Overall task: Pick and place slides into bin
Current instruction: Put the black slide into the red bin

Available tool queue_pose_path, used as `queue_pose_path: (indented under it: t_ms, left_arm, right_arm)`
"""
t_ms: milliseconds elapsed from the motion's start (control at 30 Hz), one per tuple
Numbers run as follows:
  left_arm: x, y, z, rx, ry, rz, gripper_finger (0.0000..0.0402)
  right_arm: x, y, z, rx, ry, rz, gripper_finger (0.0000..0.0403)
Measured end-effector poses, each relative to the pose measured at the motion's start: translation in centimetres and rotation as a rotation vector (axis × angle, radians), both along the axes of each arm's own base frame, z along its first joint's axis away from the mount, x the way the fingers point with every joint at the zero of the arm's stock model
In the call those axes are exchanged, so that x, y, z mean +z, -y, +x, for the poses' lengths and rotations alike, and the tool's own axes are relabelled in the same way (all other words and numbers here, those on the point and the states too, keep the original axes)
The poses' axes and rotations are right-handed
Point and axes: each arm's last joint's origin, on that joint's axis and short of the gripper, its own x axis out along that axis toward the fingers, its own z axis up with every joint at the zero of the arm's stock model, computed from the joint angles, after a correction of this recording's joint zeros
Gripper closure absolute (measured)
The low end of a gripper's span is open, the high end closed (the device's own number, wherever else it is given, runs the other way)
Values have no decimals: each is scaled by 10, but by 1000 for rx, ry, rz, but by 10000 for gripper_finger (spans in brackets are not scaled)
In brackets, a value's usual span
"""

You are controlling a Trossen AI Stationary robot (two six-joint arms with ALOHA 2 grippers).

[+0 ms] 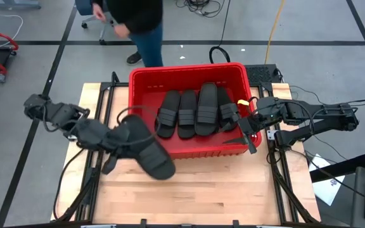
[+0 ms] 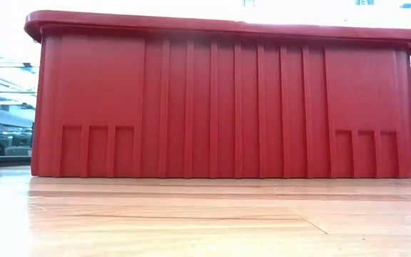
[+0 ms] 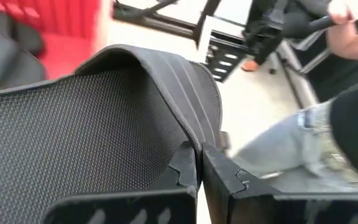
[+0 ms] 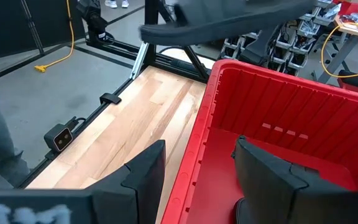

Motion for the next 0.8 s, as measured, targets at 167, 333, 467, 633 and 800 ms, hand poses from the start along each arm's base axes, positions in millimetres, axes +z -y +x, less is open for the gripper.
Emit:
queue_pose_path:
  t_ms: [167,333,467,633,800]
  left_arm:
    - [2,-27,9,12,45,119,401]
    - [2,-55,17,36,71,229,401]
    - [-1,-76,24,15,71,282,401]
    - [-13,-101,41,-48,38,338,401]
    - [-32,-127,64,-141,3,389,401]
  right_arm:
    - [0,0,0,0,0,0,222]
    - [0,0,0,0,0,0,222]
    - [0,0,0,0,-1,0,222]
    - [0,0,0,1,0,-3,222]
    - [0,0,0,1,-1,-3,222]
